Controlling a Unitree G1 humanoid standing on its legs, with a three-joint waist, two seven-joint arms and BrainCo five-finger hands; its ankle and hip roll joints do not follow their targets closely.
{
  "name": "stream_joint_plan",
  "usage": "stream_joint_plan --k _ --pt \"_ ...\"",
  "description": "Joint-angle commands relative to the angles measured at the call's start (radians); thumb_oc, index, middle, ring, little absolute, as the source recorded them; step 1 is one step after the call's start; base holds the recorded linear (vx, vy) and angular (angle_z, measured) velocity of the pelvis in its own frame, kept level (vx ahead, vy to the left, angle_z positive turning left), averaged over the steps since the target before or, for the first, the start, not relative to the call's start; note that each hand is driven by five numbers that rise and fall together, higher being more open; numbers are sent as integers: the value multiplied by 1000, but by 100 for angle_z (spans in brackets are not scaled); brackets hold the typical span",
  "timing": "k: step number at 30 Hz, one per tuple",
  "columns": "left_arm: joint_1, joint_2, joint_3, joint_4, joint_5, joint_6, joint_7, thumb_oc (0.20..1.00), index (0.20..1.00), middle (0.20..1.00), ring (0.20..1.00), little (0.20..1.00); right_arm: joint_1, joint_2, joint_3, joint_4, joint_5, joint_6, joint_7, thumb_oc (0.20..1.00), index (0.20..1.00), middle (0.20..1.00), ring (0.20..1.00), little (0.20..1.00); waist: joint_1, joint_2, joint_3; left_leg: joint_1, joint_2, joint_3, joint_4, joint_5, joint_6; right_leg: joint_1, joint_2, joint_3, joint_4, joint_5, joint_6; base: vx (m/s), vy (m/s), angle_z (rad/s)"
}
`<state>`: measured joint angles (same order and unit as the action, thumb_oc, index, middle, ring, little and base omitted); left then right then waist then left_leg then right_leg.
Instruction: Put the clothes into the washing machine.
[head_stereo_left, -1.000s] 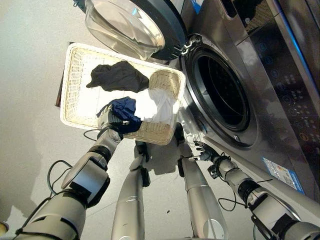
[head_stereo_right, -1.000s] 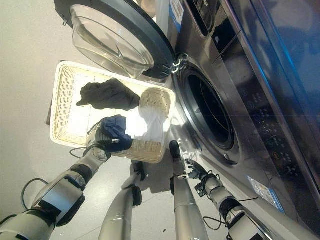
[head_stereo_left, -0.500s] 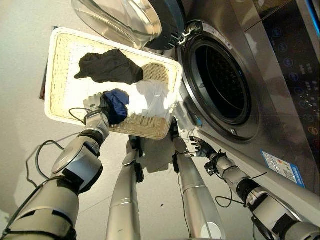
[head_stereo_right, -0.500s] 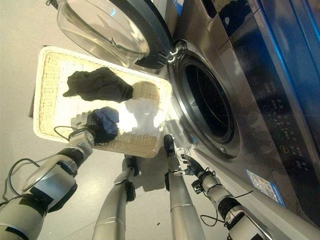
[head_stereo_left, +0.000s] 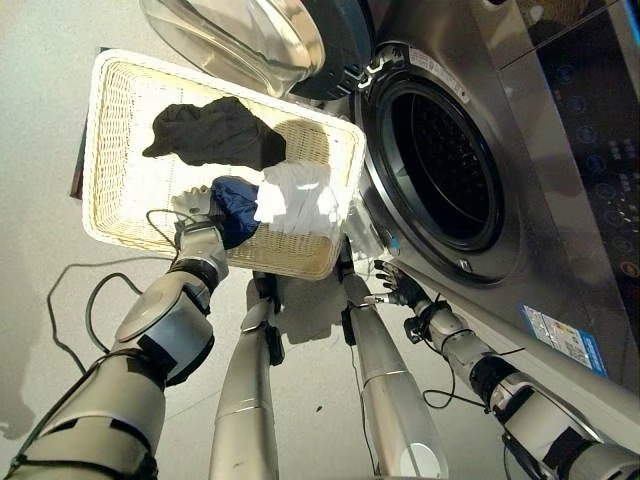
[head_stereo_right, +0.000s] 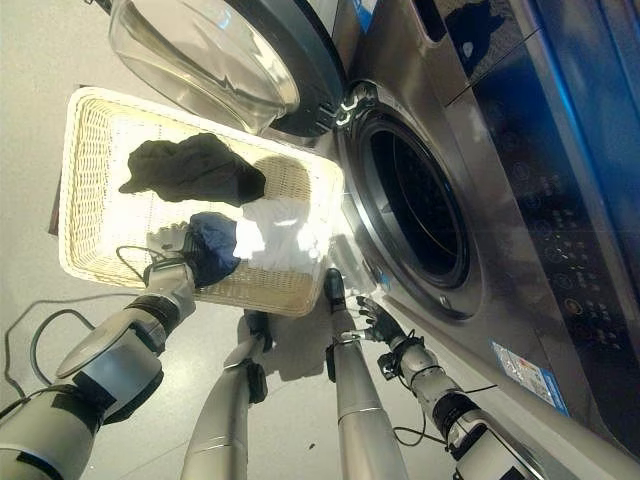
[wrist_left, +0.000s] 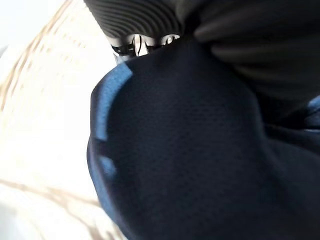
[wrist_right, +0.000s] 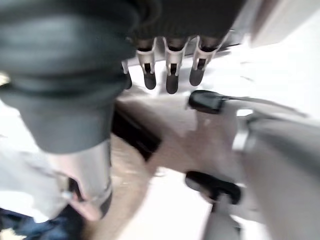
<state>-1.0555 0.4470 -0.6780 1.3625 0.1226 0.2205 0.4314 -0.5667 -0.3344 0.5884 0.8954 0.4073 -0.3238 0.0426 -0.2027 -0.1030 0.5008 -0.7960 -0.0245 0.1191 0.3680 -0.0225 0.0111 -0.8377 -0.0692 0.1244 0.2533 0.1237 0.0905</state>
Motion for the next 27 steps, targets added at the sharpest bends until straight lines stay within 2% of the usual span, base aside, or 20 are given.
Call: stream_joint_plan --k 1,4,5,6,8,9,10,12,13,15,16,18,22,23,24,25,27 --pt "98 2 126 -45 -234 -162 96 200 200 200 200 200 39 -50 -28 -191 48 -36 -70 1000 1000 1000 1000 1000 7 22 19 37 -93 -23 16 -27 -19 38 61 -68 -64 32 -8 -25 -33 4" --pt "110 13 146 -70 -270 -171 125 200 200 200 200 200 44 -56 -35 -227 45 -32 -92 1000 1000 1000 1000 1000 11 27 19 44 -93 -26 12 -24 -22 44 60 -72 -63 29 -9 -23 -21 7" --pt "188 57 222 -185 -337 -192 194 200 200 200 200 200 75 -81 -70 -348 1 -37 -235 1000 1000 1000 1000 1000 33 48 19 75 -92 -42 -12 -10 -30 76 53 -86 -67 15 -12 -45 -36 15" --pt "198 60 230 -200 -341 -195 204 200 200 200 200 200 80 -83 -75 -360 -6 -36 -254 1000 1000 1000 1000 1000 35 51 19 79 -92 -45 -16 -9 -31 80 52 -88 -67 14 -13 -53 -46 18" --pt "267 68 282 -290 -362 -215 263 200 200 200 200 200 104 -91 -122 -417 -65 -46 -381 1000 1000 1000 1000 1000 53 68 19 104 -90 -61 -38 1 -32 104 49 -100 -65 0 -15 -32 -33 15" --pt "275 68 288 -298 -367 -223 276 200 200 200 200 200 108 -92 -128 -422 -74 -54 -400 1000 1000 1000 1000 1000 55 70 19 108 -90 -63 -41 2 -33 107 48 -102 -65 -1 -15 -45 -47 16" --pt "351 63 332 -394 -345 -242 333 200 200 200 200 200 133 -102 -179 -470 -101 -64 -460 1000 1000 1000 1000 1000 73 86 19 128 -90 -80 -64 11 -32 127 43 -117 -67 -12 -16 -33 -35 21" --pt "378 59 345 -432 -329 -239 353 222 222 222 222 222 143 -102 -193 -486 -107 -61 -472 1000 1000 1000 1000 1000 78 92 19 136 -91 -86 -72 14 -31 135 41 -123 -67 -15 -18 -30 -34 18" --pt "472 42 379 -547 -255 -268 427 426 426 426 426 426 181 -99 -243 -546 -140 -87 -503 1000 1000 1000 1000 1000 100 109 19 164 -92 -109 -98 23 -29 165 35 -142 -69 -28 -21 -29 -38 22" --pt "512 31 392 -607 -218 -277 452 432 432 432 432 432 200 -96 -262 -582 -150 -90 -502 1000 1000 1000 1000 1000 110 116 19 177 -92 -118 -111 29 -29 178 34 -150 -67 -35 -24 -30 -53 26" --pt "550 19 404 -666 -183 -296 467 360 360 360 360 360 212 -92 -273 -618 -165 -98 -493 1000 1000 1000 1000 1000 122 122 19 194 -91 -127 -130 38 -30 194 31 -160 -65 -44 -26 -27 -60 21" --pt "576 18 408 -725 -163 -299 471 316 316 316 316 316 213 -88 -278 -646 -175 -96 -484 1000 1000 1000 1000 1000 132 127 19 205 -90 -132 -146 48 -31 205 28 -167 -67 -46 -27 -28 -42 17" --pt "599 15 412 -777 -149 -331 458 310 310 310 310 310 211 -85 -272 -673 -178 -99 -442 1000 1000 1000 1000 1000 143 131 19 223 -87 -139 -166 57 -33 222 27 -177 -66 -55 -30 -14 -32 18" --pt "625 18 402 -861 -106 -327 404 423 423 423 423 423 206 -81 -251 -720 -188 -80 -380 1000 1000 1000 1000 1000 159 137 19 255 -79 -145 -207 75 -37 255 25 -195 -73 -65 -32 -42 -81 22" --pt "631 14 402 -890 -142 -363 339 489 489 489 489 489 197 -83 -237 -737 -196 -60 -347 1000 1000 1000 1000 1000 164 139 19 267 -76 -143 -225 84 -39 266 24 -203 -77 -67 -32 -34 -81 14" --pt "632 13 402 -895 -157 -385 310 501 501 501 501 501 195 -84 -234 -740 -198 -57 -333 1000 1000 1000 1000 1000 164 139 19 270 -75 -142 -228 86 -40 269 24 -205 -79 -67 -32 -24 -52 11" --pt "639 5 380 -978 -305 -475 57 464 464 464 464 464 172 -93 -202 -761 -188 -14 -258 1000 1000 1000 1000 1000 173 146 19 296 -70 -140 -259 99 -42 293 20 -219 -90 -69 -30 -13 -44 8"
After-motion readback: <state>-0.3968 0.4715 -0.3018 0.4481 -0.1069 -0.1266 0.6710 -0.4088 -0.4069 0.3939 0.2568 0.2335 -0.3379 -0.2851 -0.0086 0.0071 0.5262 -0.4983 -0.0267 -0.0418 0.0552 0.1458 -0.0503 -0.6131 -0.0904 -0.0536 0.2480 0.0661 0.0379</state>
